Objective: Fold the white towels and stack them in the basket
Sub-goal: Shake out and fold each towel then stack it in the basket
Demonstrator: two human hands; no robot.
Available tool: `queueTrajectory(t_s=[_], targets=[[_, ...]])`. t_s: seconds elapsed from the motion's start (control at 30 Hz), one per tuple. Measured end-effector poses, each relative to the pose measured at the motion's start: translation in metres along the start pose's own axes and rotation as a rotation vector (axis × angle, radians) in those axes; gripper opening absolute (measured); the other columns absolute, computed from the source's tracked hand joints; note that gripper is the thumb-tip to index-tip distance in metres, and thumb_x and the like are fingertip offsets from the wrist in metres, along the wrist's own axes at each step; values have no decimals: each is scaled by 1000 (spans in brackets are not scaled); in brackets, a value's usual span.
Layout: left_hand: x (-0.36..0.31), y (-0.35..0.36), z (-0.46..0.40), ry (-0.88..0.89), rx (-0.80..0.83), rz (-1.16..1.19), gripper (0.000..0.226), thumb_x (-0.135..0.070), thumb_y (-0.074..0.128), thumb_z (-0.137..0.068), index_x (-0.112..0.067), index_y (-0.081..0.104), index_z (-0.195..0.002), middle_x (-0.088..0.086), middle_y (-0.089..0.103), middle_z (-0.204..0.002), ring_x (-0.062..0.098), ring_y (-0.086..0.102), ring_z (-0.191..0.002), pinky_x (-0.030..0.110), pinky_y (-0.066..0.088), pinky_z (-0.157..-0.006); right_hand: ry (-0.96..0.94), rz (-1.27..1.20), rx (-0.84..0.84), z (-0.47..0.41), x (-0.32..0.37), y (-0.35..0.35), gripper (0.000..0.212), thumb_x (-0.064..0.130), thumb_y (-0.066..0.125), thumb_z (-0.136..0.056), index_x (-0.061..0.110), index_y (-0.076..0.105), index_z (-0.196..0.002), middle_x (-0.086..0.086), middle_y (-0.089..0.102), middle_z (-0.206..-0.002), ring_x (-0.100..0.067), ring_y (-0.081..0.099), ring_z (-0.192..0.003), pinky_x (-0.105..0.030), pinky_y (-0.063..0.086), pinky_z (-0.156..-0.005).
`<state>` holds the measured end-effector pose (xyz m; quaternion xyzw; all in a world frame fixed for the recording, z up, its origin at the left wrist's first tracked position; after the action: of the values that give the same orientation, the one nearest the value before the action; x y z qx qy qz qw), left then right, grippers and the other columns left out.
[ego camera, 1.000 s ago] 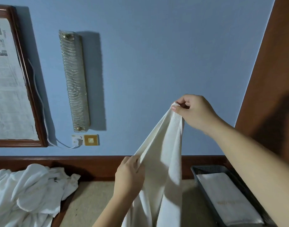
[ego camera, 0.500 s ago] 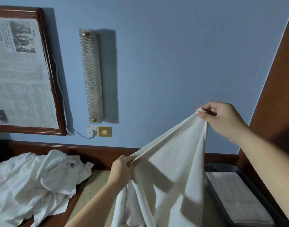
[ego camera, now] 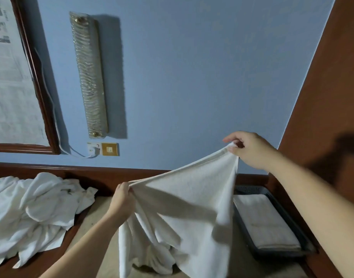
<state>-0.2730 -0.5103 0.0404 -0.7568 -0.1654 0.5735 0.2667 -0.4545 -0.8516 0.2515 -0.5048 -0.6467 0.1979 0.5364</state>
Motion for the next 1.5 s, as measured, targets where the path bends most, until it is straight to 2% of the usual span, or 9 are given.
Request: queueTrajectory(t_s=[0.07, 0.2, 0.37, 0.6, 0.8, 0.9, 1.07, 1.3, 1.5], targets=[[-23, -17, -6, 70, -24, -2, 31, 1, 39, -93, -14, 62, -108, 0, 56, -109, 19, 51, -103, 33, 39, -90, 27, 243, 176, -1, -14, 1, 28, 19, 61, -102, 33, 65, -126, 8, 59, -110, -13, 59, -99, -27, 44, -85], [-55, -41, -21, 317, -62, -198, 17, -2, 47, -96, -8, 58, -85, 3, 52, -90, 27, 50, -90, 42, 43, -82, 78, 531, 265, 1, -32, 1, 27, 11, 48, -97, 36, 59, -94, 8, 47, -104, -19, 58, -96, -37, 51, -87], [-79, -62, -17, 681, -96, -350, 17, -8, 52, -89, -13, 60, -75, -4, 46, -83, 22, 47, -81, 32, 38, -74, 15, 580, 229, 16, -43, 6, 15, 14, 55, -79, 27, 48, -79, 8, 50, -89, -16, 51, -77, -37, 46, -67], [-100, -49, 31, 897, -97, -346, 31, -1, 56, -87, -7, 78, -108, 3, 68, -101, 25, 60, -89, 33, 52, -80, 143, 229, 112, 37, -53, 54, 34, -3, 38, -84, 28, 46, -94, -1, 55, -92, -24, 55, -79, -37, 45, -62], [-107, -36, 61, 880, -79, -315, 25, 3, 69, -84, -8, 79, -104, 1, 69, -101, 21, 61, -93, 33, 55, -79, -201, 335, 210, 50, -14, 95, 48, 3, 50, -89, 33, 51, -126, 10, 59, -124, -20, 49, -117, -41, 39, -97], [-110, -32, 68, 799, -109, -244, 22, 3, 75, -81, -10, 80, -97, -2, 70, -97, 16, 65, -92, 33, 57, -76, -326, 316, 317, 58, 21, 104, 56, 44, 57, -87, 45, 40, -141, 12, 58, -117, -15, 46, -116, -42, 35, -101], [-119, -25, 77, 642, -138, -160, 15, -3, 78, -79, -16, 81, -84, -14, 69, -85, 2, 65, -75, 15, 50, -67, -279, 466, 451, 74, 61, 135, 99, 106, 28, -65, 45, 42, -141, 7, 50, -116, -21, 45, -111, -47, 37, -101], [-124, -28, 80, 526, -66, -161, 21, -13, 80, -76, -26, 83, -92, -21, 70, -82, -1, 65, -79, 8, 46, -68, -117, 384, 312, 76, 68, 166, 40, 63, 33, -93, 28, 52, -99, 1, 52, -110, -25, 46, -107, -48, 39, -94], [-122, -32, 80, 604, 39, -133, 33, -1, 75, -84, -27, 83, -103, -23, 73, -94, -1, 67, -92, 12, 51, -77, -87, 278, 361, 69, 58, 165, 37, 66, 39, -98, 37, 53, -116, 6, 50, -109, -21, 46, -107, -46, 38, -97]])
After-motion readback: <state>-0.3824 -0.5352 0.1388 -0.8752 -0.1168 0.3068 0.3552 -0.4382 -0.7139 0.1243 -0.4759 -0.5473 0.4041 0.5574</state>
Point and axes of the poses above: each hand's wrist, its own z-axis away from the middle knuckle, its own y-axis out of the palm, x = y × z, the point moved 2 cm from there along -z, towards the middle knuckle
